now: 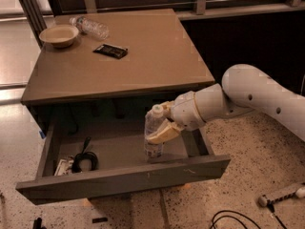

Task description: Place blue plastic bottle into top drawer

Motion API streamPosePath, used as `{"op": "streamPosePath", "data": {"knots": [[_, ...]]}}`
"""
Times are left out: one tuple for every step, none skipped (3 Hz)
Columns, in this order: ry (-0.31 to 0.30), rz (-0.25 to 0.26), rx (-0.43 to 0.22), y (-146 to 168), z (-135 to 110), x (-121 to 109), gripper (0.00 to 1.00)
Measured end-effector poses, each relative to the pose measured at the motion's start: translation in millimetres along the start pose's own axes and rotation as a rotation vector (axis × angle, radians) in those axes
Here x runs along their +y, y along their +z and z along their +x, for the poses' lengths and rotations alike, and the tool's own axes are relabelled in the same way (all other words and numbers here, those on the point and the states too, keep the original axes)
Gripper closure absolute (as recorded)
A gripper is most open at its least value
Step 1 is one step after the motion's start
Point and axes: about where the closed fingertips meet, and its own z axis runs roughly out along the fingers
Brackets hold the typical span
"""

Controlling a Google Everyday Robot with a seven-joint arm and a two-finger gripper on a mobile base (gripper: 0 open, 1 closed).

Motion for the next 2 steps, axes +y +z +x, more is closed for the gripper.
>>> {"op": "streamPosePath", "data": {"knots": [[-0.031,0.003,0.002,12,10,-9,1.0],[-0.048,0.003,-0.01,29,22,-21,1.0]]}}
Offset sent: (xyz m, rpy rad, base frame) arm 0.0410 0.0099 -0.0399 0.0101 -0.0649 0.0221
